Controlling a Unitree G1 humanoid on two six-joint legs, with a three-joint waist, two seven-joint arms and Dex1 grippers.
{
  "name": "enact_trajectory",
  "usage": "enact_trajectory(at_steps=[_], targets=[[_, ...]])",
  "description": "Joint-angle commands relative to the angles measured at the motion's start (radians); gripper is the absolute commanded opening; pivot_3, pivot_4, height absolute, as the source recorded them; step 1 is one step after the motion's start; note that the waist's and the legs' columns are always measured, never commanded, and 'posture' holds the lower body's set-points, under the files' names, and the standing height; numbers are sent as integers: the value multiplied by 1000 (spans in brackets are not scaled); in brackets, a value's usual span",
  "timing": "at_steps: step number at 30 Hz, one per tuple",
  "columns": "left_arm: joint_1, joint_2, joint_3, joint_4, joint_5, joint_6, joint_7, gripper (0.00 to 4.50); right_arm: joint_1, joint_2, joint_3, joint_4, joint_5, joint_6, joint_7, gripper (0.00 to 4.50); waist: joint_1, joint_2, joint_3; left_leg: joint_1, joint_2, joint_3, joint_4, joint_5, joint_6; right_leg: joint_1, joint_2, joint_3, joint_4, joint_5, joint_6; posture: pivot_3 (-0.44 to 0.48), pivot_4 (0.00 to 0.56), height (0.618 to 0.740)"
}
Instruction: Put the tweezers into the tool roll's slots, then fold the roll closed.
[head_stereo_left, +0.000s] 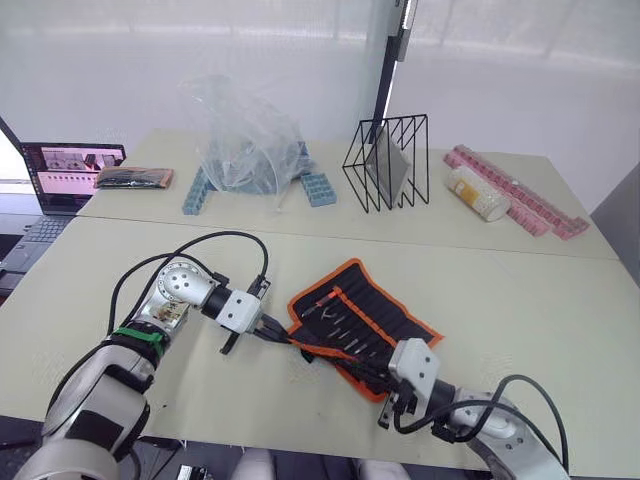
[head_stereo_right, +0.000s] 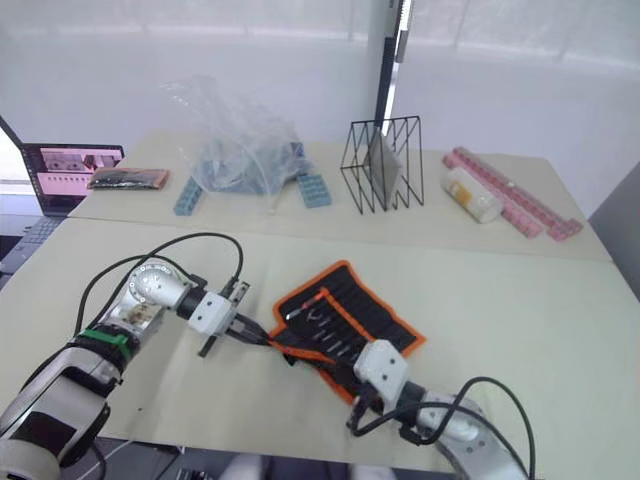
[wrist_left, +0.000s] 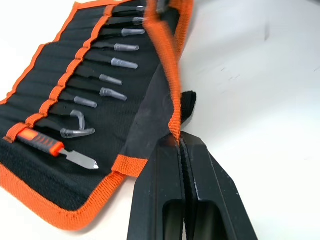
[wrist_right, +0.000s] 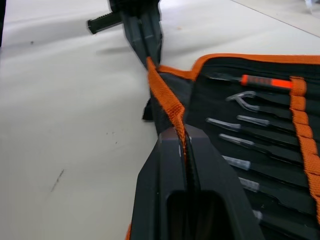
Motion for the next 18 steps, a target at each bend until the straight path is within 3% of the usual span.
enact_trajectory(at_steps=[1, 4, 8, 12, 18], targets=[[31, 90, 24, -192, -69, 221, -5, 12, -9, 12, -39, -38, 99, 80, 0, 0, 0, 0, 0, 0, 0, 0, 0, 0, 0, 0, 0, 0, 0, 0, 0, 0, 150, 720], [45, 157, 42, -341, -142, 492, -5, 12, -29, 37, -58, -26, 140, 127, -29, 0, 0, 0, 0, 0, 0, 0, 0, 0, 0, 0, 0, 0, 1, -2, 2, 0, 150, 720], [16, 161, 79, -407, -154, 755, -5, 12, -23, 34, -75, -20, 151, 135, -29, 0, 4, 1, 0, 0, 0, 0, 1, 0, 0, 0, 0, 0, 1, -4, 6, 0, 150, 720], [-23, 108, 81, -378, -74, 778, 7, 12, -7, 20, -80, -29, 158, 124, -16, 0, 6, 1, 0, 0, 0, 0, 1, 0, 0, -1, 0, 0, 1, -4, 6, 0, 150, 720], [-120, -62, 85, -182, 85, 680, 17, 12, 28, 8, -81, -58, 144, 109, -20, 0, 6, 1, 0, 0, -1, 0, 3, 0, 0, 0, 0, 0, 1, -4, 6, 0, 150, 720]])
